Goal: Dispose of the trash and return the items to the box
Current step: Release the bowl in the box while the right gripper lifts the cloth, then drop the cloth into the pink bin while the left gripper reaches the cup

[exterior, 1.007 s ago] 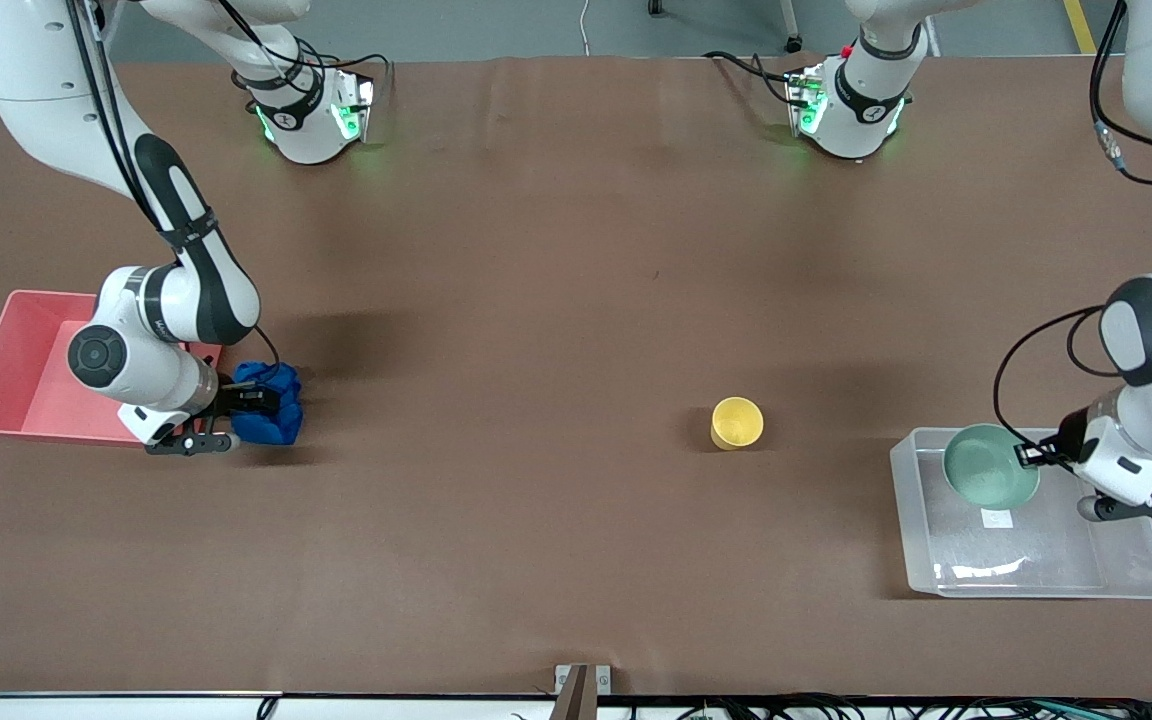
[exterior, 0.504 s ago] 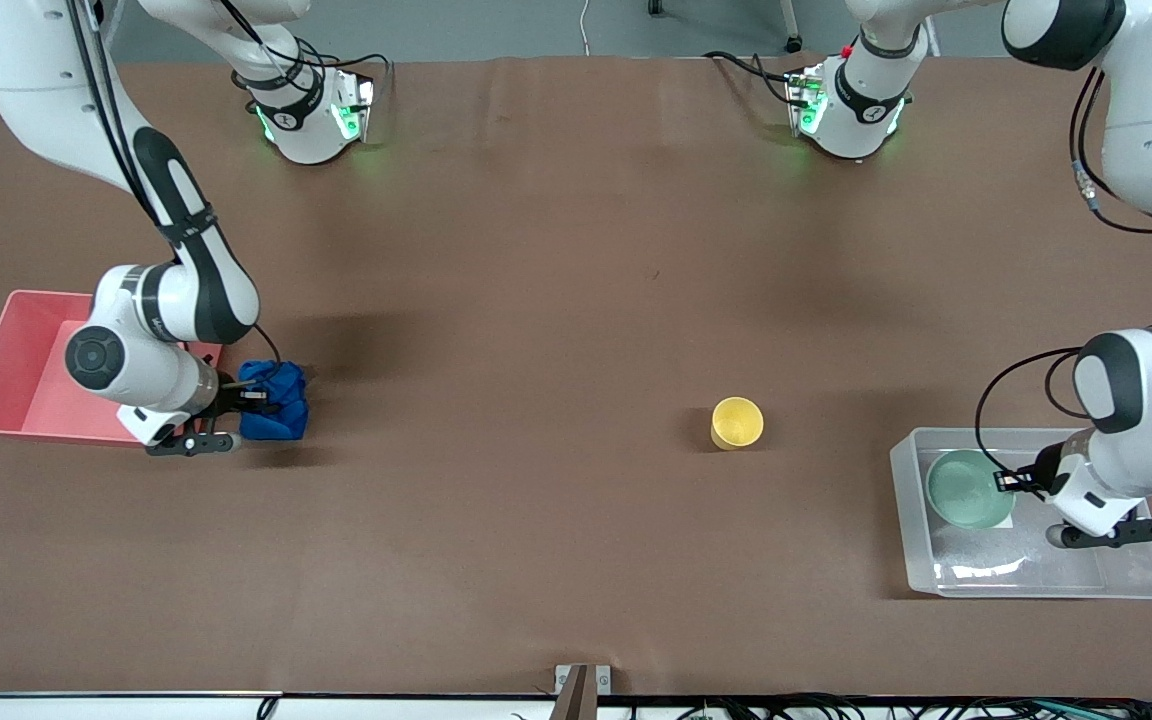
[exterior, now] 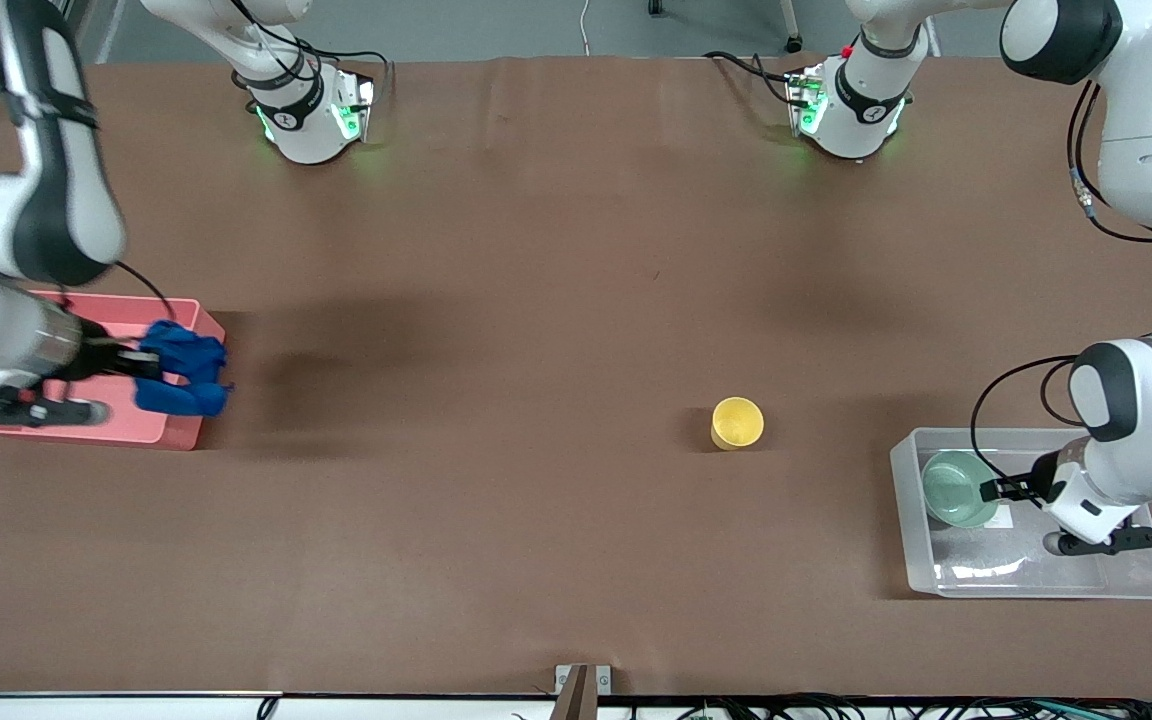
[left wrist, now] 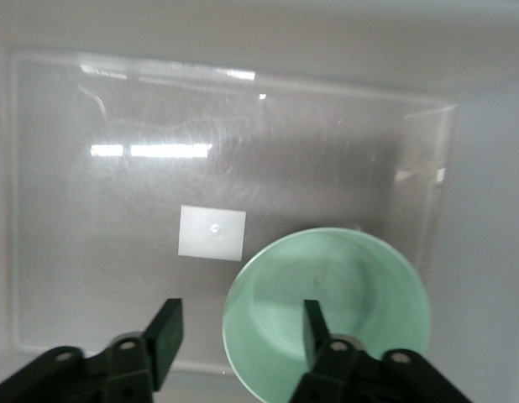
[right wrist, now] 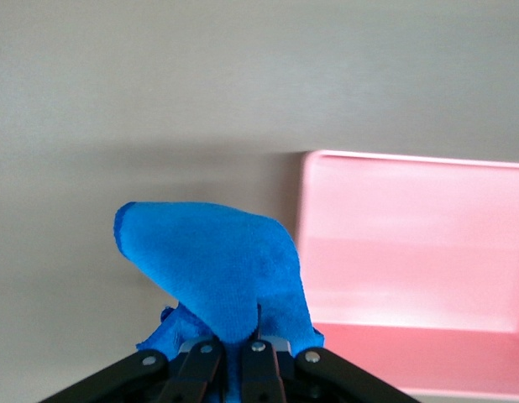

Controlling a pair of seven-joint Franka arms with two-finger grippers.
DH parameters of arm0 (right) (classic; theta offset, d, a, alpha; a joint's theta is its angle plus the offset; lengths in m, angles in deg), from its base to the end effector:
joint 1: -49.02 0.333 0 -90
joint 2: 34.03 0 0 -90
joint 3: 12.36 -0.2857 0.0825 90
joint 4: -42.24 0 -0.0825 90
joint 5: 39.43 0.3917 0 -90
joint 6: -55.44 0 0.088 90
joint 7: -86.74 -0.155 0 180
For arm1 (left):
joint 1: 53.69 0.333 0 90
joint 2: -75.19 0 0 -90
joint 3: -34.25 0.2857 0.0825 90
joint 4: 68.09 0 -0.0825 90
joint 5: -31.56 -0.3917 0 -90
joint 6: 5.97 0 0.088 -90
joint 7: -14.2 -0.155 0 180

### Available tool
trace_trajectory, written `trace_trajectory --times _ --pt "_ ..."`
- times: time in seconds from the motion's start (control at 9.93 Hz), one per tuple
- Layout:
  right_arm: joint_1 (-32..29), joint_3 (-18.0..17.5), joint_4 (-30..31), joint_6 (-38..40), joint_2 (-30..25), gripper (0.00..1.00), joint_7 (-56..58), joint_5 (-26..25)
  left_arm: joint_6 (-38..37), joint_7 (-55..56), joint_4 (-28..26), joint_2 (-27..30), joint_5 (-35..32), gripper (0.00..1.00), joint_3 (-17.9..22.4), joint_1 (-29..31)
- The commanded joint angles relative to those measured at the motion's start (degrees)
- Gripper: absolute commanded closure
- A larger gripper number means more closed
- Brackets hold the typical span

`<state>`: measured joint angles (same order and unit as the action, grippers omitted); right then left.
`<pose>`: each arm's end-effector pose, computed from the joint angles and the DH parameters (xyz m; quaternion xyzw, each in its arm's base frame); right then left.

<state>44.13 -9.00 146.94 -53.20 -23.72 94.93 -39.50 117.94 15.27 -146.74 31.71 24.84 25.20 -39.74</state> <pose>0.5864 -0.0845 0.3449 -0.9984 0.0001 0.0557 0.0022 0.7207 0.0876 0.1977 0.9989 0.0428 0.0206 0.0038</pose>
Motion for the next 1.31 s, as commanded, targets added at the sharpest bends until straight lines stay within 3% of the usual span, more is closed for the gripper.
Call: trace_trajectory --times 0.0,0.2,0.4,0.5,0.71,1.01,1.21 --pt "-6.5 -0.6 1.7 -0.3 -0.9 0.99 6.8 -0.1 -7.1 2.5 -1.5 6.0 -0.5 0.00 -1.1 -3.2" --pt "-10.3 -0.6 2.1 -2.2 -0.4 0.99 8.6 -0.1 -15.2 13.4 -1.8 10.0 -0.8 0.00 -2.9 -8.7" --pt "-12.2 -0.6 3.3 -7.5 2.3 0.99 8.9 -0.3 -17.6 23.3 -2.7 11.2 -0.6 0.00 -5.3 -13.2" --pt "-13.0 -0.6 4.7 -11.5 4.1 0.98 11.0 -0.4 -17.3 27.3 -3.5 11.4 -0.7 0.00 -7.6 -14.0" --pt "-15.3 -0.6 7.0 -18.2 8.2 0.97 13.7 -0.4 -16.9 34.3 -3.9 10.9 -1.0 0.00 -8.7 -17.7" --pt "-16.3 -0.6 6.9 -20.7 11.7 0.96 14.4 -0.4 -12.5 42.0 -6.1 9.1 -1.3 0.00 -8.5 -22.3" --pt "-16.4 -0.6 7.0 -22.5 13.4 0.93 14.4 -0.4 -7.9 46.9 -8.2 8.8 -5.6 0.00 -8.7 -23.7"
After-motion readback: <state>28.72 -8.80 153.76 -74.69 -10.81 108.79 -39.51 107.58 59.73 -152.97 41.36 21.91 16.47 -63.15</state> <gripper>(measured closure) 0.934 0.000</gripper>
